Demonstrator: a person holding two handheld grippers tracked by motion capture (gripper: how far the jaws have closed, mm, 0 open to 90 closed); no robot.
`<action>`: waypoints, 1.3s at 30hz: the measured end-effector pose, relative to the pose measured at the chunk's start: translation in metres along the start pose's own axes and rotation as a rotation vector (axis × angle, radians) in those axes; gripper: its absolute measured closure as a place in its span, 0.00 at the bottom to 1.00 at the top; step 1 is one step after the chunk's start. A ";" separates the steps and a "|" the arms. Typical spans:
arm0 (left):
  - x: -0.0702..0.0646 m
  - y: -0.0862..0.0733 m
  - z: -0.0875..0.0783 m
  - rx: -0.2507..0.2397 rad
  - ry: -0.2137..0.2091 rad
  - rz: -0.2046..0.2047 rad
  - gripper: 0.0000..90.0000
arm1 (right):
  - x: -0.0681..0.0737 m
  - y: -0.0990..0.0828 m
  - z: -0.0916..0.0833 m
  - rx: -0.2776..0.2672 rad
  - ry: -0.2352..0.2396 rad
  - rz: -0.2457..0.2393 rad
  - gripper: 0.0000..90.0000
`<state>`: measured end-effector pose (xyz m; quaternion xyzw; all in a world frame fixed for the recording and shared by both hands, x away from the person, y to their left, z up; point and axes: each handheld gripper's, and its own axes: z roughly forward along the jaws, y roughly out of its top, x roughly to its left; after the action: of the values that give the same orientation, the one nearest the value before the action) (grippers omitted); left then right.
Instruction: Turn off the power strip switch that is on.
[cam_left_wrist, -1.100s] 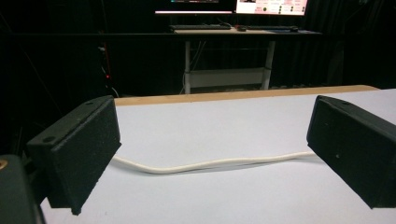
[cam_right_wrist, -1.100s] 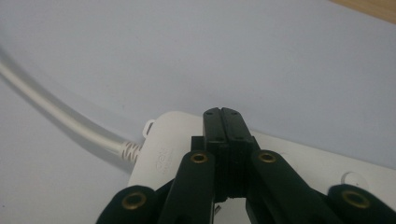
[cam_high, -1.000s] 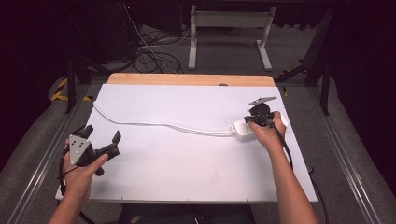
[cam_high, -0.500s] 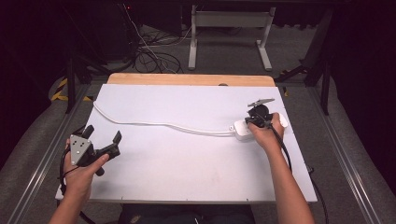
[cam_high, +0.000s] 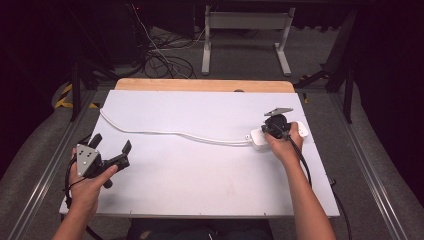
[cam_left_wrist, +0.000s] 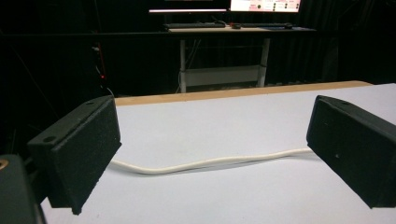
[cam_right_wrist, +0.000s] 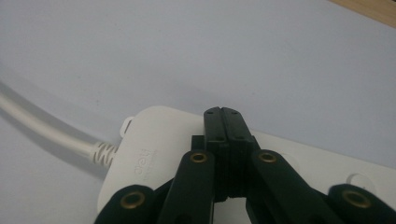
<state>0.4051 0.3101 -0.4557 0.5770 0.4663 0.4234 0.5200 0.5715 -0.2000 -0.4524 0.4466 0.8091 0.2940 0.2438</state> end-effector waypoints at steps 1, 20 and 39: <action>0.000 0.000 0.000 0.001 -0.003 -0.002 0.04 | 0.000 0.000 0.000 0.000 0.000 0.000 1.00; -0.001 0.000 0.001 0.003 -0.005 -0.001 0.04 | 0.003 -0.004 0.001 -0.011 -0.011 0.051 1.00; -0.002 0.000 0.002 0.005 -0.011 0.001 0.04 | 0.002 -0.005 0.000 -0.019 -0.001 0.068 1.00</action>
<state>0.4069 0.3078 -0.4562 0.5807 0.4642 0.4195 0.5208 0.5679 -0.2008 -0.4560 0.4716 0.7905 0.3096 0.2386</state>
